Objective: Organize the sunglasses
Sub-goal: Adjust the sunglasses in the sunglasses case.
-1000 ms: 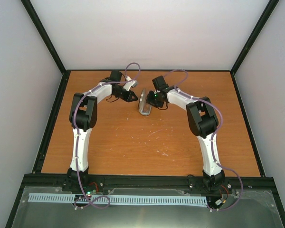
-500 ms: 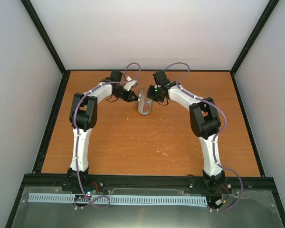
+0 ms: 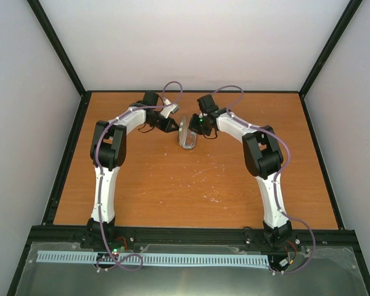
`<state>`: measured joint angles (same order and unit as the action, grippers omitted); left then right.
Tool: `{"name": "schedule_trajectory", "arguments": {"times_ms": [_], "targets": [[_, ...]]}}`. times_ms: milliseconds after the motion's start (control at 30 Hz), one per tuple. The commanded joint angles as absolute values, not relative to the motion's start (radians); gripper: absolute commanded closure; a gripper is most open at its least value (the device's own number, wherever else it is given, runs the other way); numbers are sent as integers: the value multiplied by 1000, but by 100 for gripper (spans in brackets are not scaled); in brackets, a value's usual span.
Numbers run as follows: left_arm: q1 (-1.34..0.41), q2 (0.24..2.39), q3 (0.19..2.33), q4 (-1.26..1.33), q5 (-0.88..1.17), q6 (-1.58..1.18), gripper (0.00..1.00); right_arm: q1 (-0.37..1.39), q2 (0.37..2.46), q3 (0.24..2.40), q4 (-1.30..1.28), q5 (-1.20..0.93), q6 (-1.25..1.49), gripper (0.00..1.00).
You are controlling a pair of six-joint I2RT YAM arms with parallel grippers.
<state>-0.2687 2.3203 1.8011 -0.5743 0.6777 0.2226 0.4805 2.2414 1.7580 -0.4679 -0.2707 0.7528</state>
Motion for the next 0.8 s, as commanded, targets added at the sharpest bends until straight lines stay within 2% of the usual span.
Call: {"name": "schedule_trajectory", "arguments": {"times_ms": [0, 767], "targets": [[-275, 2290, 1813, -558, 692, 215, 90, 489, 2274, 1780, -477, -278, 764, 97], [-285, 2292, 1823, -553, 694, 210, 90, 509, 2214, 1660, -468, -311, 769, 97]]}}
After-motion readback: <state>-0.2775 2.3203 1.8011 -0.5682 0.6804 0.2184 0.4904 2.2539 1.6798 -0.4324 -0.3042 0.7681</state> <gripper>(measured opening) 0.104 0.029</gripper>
